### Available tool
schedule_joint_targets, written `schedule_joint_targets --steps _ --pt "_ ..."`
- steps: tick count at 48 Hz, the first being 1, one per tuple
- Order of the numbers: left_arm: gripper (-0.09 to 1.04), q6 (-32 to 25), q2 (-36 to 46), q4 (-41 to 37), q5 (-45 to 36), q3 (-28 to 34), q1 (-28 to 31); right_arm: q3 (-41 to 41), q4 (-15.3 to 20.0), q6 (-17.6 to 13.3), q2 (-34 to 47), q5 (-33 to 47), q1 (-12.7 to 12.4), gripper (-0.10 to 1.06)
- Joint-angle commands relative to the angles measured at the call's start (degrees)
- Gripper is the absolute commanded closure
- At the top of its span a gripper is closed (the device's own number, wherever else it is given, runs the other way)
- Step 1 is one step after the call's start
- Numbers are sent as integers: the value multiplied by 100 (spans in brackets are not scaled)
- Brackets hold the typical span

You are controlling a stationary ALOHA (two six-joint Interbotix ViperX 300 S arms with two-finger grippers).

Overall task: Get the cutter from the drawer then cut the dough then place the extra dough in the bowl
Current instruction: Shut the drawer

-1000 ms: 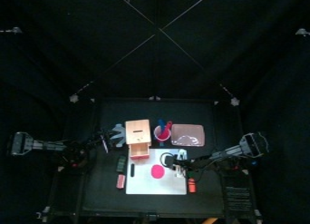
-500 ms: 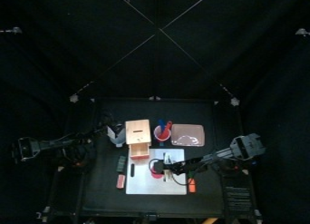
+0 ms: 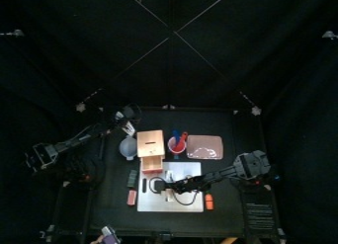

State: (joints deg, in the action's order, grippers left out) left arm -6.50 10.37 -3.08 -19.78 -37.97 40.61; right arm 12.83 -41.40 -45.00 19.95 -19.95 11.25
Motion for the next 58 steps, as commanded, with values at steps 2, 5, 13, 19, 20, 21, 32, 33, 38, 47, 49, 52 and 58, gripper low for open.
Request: schedule_joint_targets --steps 2,5,13,19,20,21,32,33,38,47,49,52,58 --pt "54 -26 -606 -308 -624 791 -79 -466 141 0 62 -185 -141 74" --pt "54 -79 -835 -448 -826 1063 -149 -615 264 0 149 -325 -158 74" --pt "54 -457 -1318 -536 -1274 1802 -343 -853 501 70 255 -756 -167 75" --pt "54 -791 -1608 -413 -1521 2153 -466 -896 571 79 281 -835 -158 75" --pt "54 -844 -1661 -378 -1573 2206 -483 -896 580 79 290 -835 -167 75" --pt "54 -879 -1696 -360 -1608 2241 -483 -905 589 79 299 -835 -167 75" --pt "54 -1230 -1872 -158 -1811 2364 -642 -1169 598 62 580 -949 -255 75" --pt "54 -1248 -1872 -141 -1811 2355 -650 -1187 598 62 606 -967 -272 75" --pt "54 -1336 -1907 -79 -1811 2355 -729 -1292 580 62 721 -976 -334 75" --pt "54 -1336 -1951 -35 -1846 2303 -826 -1371 580 70 817 -984 -483 75" --pt "54 -1336 -1951 -35 -1846 2259 -853 -1371 589 70 817 -984 -501 75" --pt "55 -1336 -1951 -35 -1846 2224 -896 -1371 571 53 817 -984 -527 75" --pt "55 -1345 -1951 -53 -1846 2215 -967 -1389 554 44 817 -984 -563 75"
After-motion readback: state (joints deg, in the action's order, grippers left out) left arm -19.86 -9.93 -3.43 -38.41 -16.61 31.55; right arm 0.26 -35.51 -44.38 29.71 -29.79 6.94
